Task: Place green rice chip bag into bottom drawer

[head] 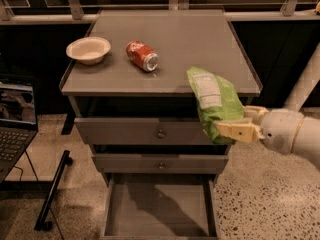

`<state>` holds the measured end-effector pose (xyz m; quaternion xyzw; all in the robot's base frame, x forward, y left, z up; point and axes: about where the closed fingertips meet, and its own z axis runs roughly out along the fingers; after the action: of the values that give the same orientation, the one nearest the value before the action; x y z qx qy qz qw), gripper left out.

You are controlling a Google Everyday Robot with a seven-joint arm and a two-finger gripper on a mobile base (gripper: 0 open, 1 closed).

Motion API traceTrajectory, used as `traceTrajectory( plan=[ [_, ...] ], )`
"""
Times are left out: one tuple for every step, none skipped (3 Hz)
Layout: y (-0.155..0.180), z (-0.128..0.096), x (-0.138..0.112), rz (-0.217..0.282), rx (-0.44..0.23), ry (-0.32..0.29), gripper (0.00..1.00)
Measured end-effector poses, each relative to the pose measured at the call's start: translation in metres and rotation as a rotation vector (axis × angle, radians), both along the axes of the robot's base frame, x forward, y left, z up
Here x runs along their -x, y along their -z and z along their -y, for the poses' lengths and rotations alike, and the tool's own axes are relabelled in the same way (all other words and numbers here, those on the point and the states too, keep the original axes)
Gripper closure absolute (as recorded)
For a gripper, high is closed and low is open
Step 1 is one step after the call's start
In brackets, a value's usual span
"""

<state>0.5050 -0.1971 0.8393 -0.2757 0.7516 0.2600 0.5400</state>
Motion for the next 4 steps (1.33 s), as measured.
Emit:
traceTrajectory(
  plan=[
    [0.067, -0.001, 0.037, -0.071, -0.133, 0.103, 1.00],
    [0.128, -0.004, 0.076, -0.139, -0.263, 0.135, 1.00],
    [0.183, -0.006, 0.097, -0.216, -0.385, 0.100, 1.00],
    [0.238, -0.007, 0.097, -0.310, -0.471, 0.020, 1.00]
  ],
)
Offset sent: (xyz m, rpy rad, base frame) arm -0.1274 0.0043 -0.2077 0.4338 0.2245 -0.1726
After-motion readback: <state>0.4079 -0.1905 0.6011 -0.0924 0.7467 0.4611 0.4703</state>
